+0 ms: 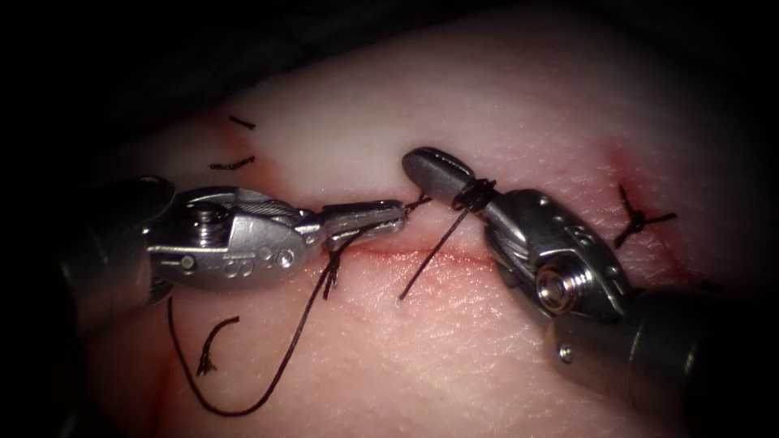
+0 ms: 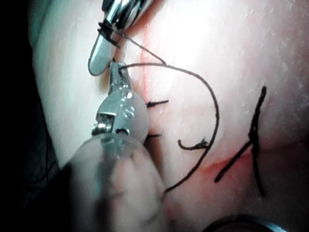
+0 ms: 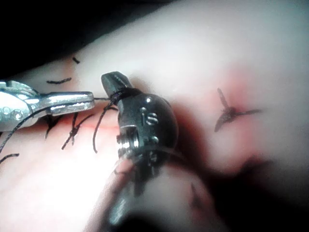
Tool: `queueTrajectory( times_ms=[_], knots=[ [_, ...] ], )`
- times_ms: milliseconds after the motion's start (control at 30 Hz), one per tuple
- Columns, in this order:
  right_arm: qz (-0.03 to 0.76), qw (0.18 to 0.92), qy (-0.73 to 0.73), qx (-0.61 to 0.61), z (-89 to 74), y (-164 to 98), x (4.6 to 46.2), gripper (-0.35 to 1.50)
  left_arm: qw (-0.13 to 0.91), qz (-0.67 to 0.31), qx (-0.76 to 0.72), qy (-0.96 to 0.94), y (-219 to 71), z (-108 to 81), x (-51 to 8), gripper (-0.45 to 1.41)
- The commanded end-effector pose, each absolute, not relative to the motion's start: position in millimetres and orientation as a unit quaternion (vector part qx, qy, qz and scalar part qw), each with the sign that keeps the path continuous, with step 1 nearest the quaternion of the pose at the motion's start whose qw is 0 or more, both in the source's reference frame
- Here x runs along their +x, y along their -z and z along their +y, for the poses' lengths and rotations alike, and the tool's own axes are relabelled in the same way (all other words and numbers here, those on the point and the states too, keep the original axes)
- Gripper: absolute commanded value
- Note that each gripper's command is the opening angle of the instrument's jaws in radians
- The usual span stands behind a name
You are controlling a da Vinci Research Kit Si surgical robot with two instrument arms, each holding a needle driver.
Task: Wound Closure
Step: Use gripper on the right to grab tail, then pull tail downward through the loop with right hand and pull upward on working thread with left end-effector
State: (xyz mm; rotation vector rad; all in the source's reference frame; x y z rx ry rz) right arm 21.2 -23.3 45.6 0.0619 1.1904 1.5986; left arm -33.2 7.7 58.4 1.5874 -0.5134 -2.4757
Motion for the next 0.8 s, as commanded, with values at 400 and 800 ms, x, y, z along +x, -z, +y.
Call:
queueTrajectory(
  times_ms=[400,800],
  knots=[
    [0.494,0.587,-0.639,-0.052,-27.8,-42,24.0,-0.35,0.049,-0.157,0.518,0.839,-59,15.1,-30.9,-0.45],
    [0.470,0.610,-0.633,-0.085,-29.7,-42,24.2,-0.35,0.017,-0.136,0.509,0.850,-60,23.7,-31.7,-0.45]
  ],
)
